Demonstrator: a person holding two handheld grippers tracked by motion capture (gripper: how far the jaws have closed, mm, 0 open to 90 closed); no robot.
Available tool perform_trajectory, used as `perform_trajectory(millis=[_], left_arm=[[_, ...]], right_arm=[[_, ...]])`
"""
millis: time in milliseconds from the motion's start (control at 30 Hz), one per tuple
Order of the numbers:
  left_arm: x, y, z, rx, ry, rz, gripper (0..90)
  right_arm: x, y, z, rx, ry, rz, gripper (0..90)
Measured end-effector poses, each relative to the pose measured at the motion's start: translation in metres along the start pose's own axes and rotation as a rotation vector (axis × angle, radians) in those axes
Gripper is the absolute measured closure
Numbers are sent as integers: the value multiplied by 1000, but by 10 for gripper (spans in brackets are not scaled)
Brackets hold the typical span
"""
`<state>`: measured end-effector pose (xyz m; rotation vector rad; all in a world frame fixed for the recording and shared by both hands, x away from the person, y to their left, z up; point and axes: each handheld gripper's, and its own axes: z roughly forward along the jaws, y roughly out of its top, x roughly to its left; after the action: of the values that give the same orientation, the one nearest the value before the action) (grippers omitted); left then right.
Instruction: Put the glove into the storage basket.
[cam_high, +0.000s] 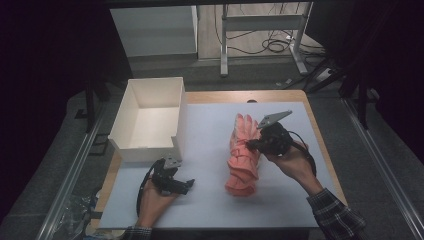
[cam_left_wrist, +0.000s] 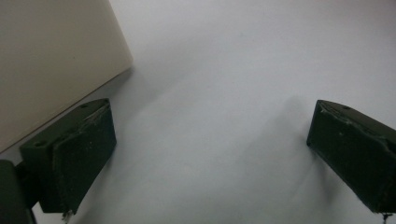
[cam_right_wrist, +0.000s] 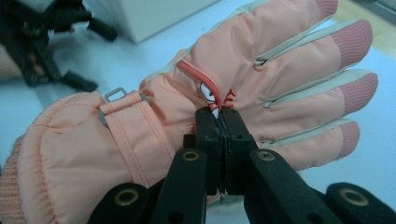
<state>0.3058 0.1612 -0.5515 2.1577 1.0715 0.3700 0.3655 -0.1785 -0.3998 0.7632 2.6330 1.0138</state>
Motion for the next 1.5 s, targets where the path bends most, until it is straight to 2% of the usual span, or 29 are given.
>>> perform_trajectory(millis=[200, 300, 567, 733, 800, 900, 967, 1000, 1067, 1133, 1167, 1267, 1367, 1433, 1467, 1500], left_arm=[[0, 0, 0, -2, 1, 0, 12], [0, 0, 0, -3, 1, 0, 12], [0, 0, 0, -2, 0, 1, 12], [0, 0, 0, 0, 1, 3, 12], [0, 0, 0, 0, 1, 4, 12], [0, 0, 0, 0, 1, 3, 12], [0, 0, 0, -2, 1, 0, 12], [0, 0, 0, -2, 1, 0, 12], [0, 0, 0, -3, 2, 0, 12], [0, 0, 0, -3, 1, 0, 12], [0, 0, 0, -3, 2, 0, 12], [0, 0, 0, -2, 2, 1, 12], [0, 0, 0, 0, 0, 0, 12], [0, 0, 0, 0, 0, 0, 12], [0, 0, 0, 0, 0, 0, 12], [0, 0, 0, -3, 0, -3, 12]], right_arm=[[11, -17, 5, 33, -9, -8, 873], [12, -27, 19, 56, -15, -1, 872], [12, -38, 42, 85, -37, 11, 869], [11, -46, 51, 74, -6, 40, 850], [11, -47, 51, 68, -6, 42, 833], [9, -46, 44, 33, -3, 50, 697], [8, -44, 37, 8, -7, 66, 641], [8, -44, 37, 8, -7, 66, 641], [4, -43, 25, -25, -20, 76, 615], [3, -43, 21, -33, -29, 78, 615], [-1, -46, 14, -50, -50, 85, 616], [-8, -55, 10, -65, -79, 111, 638], [-15, -71, 12, -54, -111, 137, 695], [-19, -82, 16, -44, -113, 161, 731], [-19, -82, 16, -44, -113, 161, 731], [-21, -94, 22, -38, -103, 181, 759]])
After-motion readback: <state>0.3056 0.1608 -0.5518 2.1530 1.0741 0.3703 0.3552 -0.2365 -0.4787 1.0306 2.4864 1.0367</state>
